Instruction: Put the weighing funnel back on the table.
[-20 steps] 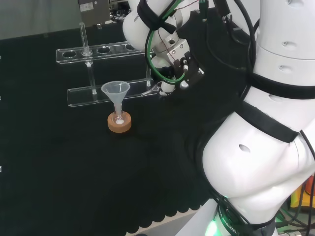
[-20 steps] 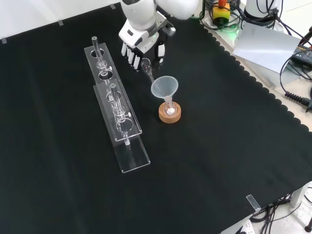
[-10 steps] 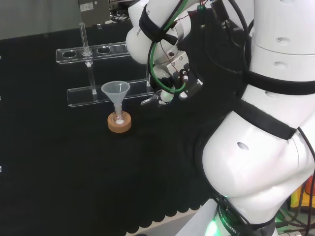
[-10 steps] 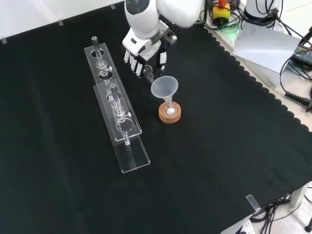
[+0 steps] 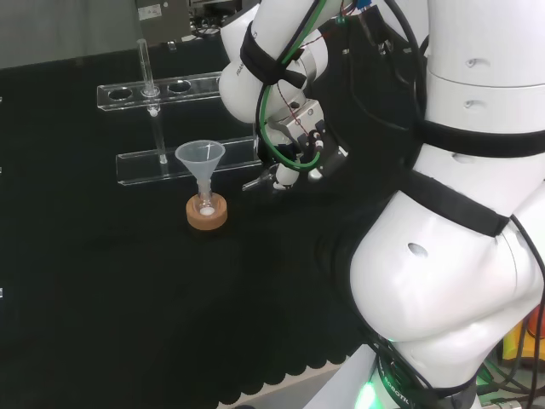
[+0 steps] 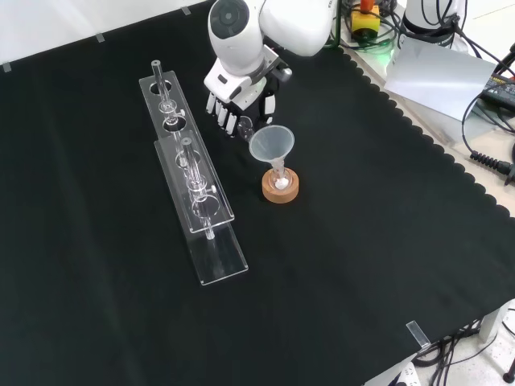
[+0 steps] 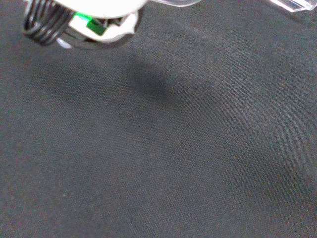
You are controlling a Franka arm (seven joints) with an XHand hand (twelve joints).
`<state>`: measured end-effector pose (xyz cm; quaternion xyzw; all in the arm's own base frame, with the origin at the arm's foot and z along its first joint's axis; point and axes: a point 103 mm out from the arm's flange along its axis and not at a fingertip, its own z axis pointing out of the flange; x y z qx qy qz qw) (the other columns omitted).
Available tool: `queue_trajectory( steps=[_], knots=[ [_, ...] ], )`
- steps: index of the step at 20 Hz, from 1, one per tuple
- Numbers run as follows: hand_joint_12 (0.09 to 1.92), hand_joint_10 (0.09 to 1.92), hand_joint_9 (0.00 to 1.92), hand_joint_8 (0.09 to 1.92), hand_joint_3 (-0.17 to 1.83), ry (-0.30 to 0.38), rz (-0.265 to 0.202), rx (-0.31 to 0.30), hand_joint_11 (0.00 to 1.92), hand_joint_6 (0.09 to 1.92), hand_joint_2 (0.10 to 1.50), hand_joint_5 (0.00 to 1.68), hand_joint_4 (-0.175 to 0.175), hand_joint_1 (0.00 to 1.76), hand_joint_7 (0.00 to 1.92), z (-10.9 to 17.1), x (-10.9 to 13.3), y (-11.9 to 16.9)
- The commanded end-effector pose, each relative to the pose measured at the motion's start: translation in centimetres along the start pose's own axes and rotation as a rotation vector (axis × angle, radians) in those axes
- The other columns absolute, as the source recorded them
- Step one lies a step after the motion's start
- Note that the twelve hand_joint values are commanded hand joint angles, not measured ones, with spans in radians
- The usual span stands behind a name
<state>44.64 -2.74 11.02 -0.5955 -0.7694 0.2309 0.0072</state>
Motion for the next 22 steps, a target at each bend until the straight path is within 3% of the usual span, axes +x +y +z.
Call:
queue_trajectory(
  steps=[1,12,22],
  knots=[
    [1.01,0.34,1.17,0.64,0.71,0.028,0.013,-0.003,0.90,0.87,0.67,1.17,0.155,1.11,0.94,0.3,-0.4,0.7],
    [1.00,0.33,1.17,0.64,0.70,0.106,0.028,0.002,0.90,0.87,0.68,1.17,0.136,1.11,0.94,1.7,-1.2,1.5],
    [0.99,0.33,1.17,0.64,0.70,0.113,0.021,-0.019,0.90,0.87,0.68,1.17,0.133,1.11,0.93,2.1,-1.2,1.5]
  ],
)
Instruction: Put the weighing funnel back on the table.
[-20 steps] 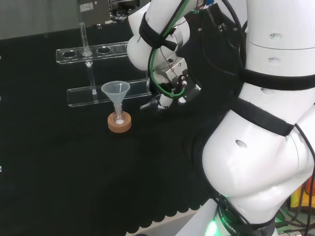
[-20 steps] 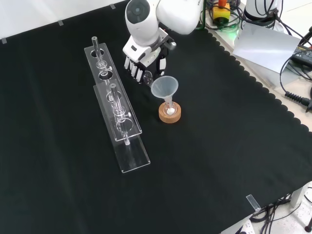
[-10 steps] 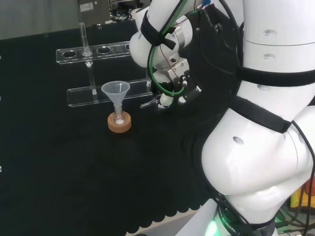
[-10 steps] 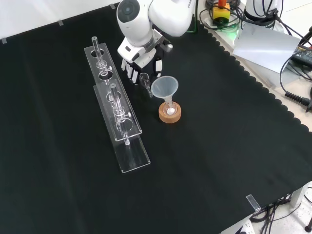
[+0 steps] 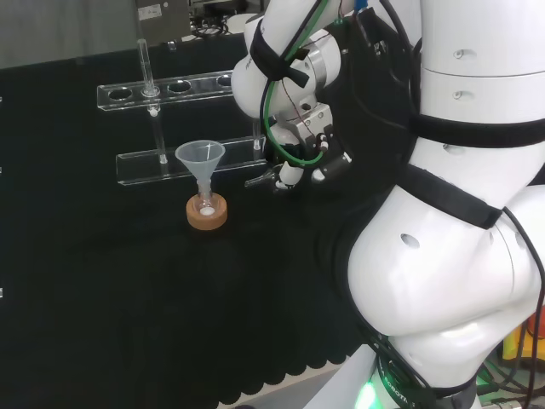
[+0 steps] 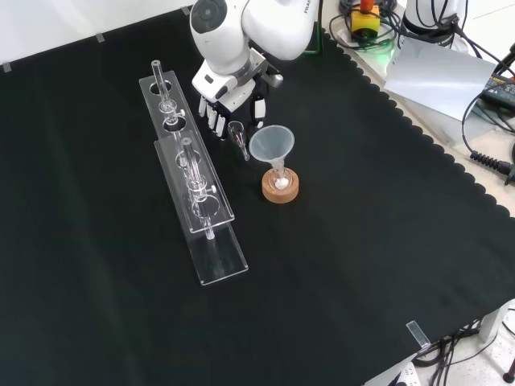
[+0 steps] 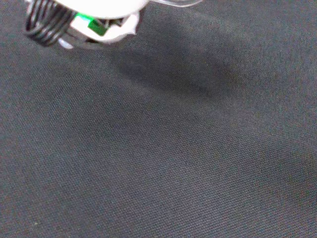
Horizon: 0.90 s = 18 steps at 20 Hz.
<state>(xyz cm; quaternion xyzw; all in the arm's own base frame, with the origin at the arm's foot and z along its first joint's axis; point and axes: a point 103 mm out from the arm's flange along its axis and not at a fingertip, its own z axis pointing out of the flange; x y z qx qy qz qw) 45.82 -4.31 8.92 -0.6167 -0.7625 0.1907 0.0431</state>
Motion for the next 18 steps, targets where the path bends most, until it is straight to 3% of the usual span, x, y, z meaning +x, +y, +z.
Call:
queue_trajectory(
  steps=[1,18],
  knots=[
    [0.99,0.33,1.17,0.64,0.70,-0.002,-0.004,-0.003,0.90,0.87,0.68,1.17,0.133,1.11,0.93,0.1,0.0,0.0],
    [0.99,0.32,1.17,0.64,0.69,0.002,-0.010,-0.009,0.91,0.86,0.69,1.17,0.131,1.11,0.92,1.2,0.5,0.7]
  ],
)
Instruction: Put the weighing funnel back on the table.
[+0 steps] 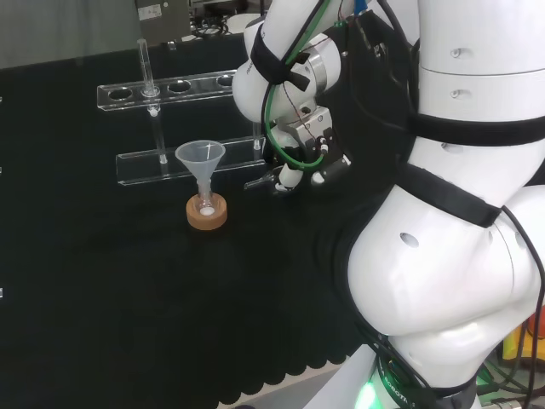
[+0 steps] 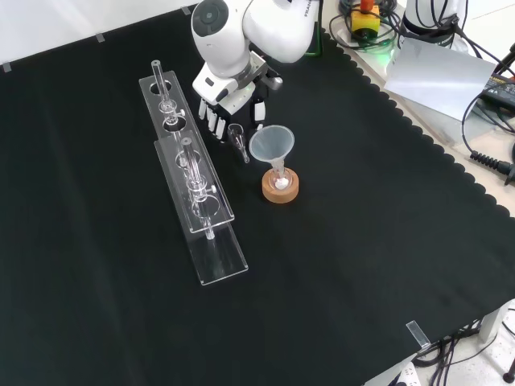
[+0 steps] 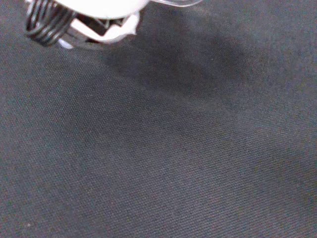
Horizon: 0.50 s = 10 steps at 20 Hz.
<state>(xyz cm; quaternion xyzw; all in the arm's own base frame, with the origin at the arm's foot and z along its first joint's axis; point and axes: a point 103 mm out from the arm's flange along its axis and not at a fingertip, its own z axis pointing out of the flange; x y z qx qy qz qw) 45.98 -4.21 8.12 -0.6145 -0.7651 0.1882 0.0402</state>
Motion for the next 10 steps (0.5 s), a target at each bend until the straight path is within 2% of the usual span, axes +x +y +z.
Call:
queue_trajectory(
  steps=[1,10],
  knots=[
    [0.99,0.32,1.17,0.65,0.69,0.006,-0.004,0.000,0.91,0.86,0.69,1.17,0.130,1.11,0.92,0.64,0.27,0.35],
    [0.99,0.32,1.17,0.65,0.69,0.015,-0.010,0.008,0.91,0.86,0.69,1.17,0.130,1.11,0.92,1.23,0.24,0.55]
  ],
)
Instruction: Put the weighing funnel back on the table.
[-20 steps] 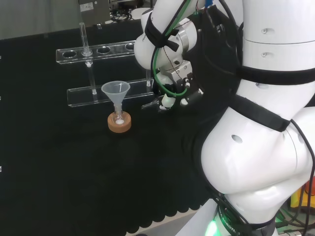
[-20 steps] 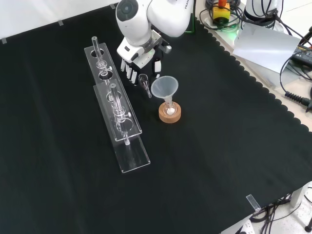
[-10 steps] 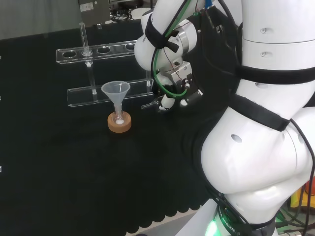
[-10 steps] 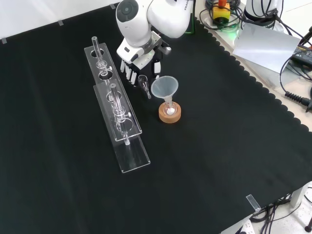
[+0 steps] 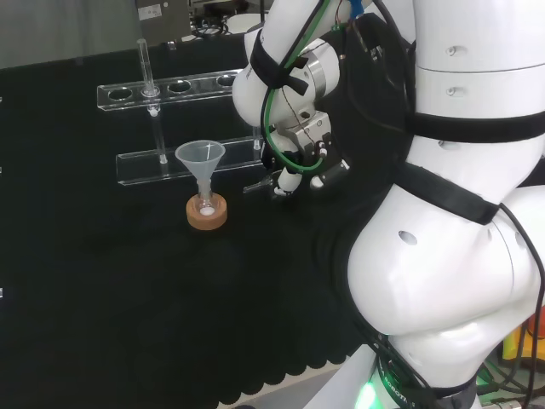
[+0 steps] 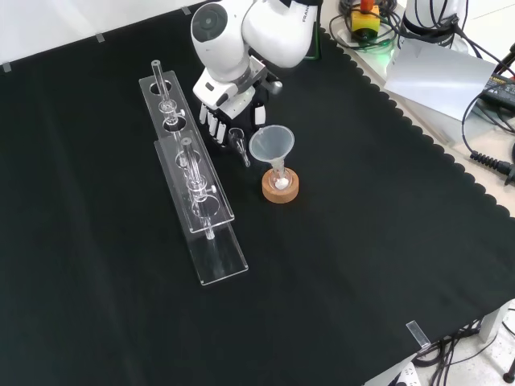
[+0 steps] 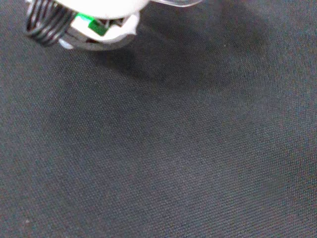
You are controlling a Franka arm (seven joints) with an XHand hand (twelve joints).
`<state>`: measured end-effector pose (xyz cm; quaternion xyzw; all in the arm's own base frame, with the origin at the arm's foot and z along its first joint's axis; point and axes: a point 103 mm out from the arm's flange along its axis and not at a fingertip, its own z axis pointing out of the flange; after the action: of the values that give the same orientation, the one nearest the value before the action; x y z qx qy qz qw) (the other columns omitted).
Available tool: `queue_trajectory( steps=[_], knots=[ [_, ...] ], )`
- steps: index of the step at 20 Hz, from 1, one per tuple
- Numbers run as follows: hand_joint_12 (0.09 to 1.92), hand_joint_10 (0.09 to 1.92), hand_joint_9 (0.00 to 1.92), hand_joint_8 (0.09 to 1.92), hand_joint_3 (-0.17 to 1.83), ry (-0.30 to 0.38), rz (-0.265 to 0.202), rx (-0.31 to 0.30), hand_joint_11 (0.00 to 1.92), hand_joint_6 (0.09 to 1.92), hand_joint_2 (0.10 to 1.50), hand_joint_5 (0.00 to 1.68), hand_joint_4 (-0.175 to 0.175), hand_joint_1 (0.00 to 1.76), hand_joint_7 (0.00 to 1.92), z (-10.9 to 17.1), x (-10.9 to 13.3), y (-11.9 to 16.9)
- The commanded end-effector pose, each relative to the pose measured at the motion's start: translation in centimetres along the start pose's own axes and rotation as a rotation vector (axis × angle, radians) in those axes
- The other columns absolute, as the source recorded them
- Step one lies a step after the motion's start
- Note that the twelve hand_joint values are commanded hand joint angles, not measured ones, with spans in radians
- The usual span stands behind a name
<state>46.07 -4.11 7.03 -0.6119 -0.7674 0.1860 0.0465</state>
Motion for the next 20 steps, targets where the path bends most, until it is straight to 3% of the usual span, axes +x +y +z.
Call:
queue_trajectory(
  steps=[1,9,14,16,17,20],
  knots=[
    [0.99,0.32,1.17,0.65,0.69,0.004,-0.001,0.004,0.91,0.86,0.69,1.17,0.130,1.11,0.92,0.29,-0.02,0.09],
    [0.99,0.32,1.16,0.66,0.64,-0.001,0.004,0.022,0.90,0.87,0.72,1.15,0.120,1.11,0.86,0.58,-0.14,0.24],
    [1.04,0.36,1.06,0.76,0.23,-0.025,0.002,0.040,0.83,0.95,0.97,1.03,0.138,1.05,0.66,0.72,0.04,0.08],
    [1.05,0.40,1.00,0.77,0.17,-0.035,0.002,0.045,0.81,0.88,0.96,0.85,0.012,1.00,0.60,0.60,0.11,-0.01],
    [1.05,0.43,0.98,0.77,0.23,-0.043,0.001,0.045,0.81,0.85,0.91,0.79,-0.024,0.99,0.58,0.51,0.14,-0.08],
    [1.08,0.48,0.92,0.76,0.49,-0.048,0.002,0.066,0.76,0.80,0.77,0.66,-0.062,0.96,0.54,0.26,0.17,-0.28]
  ],
)
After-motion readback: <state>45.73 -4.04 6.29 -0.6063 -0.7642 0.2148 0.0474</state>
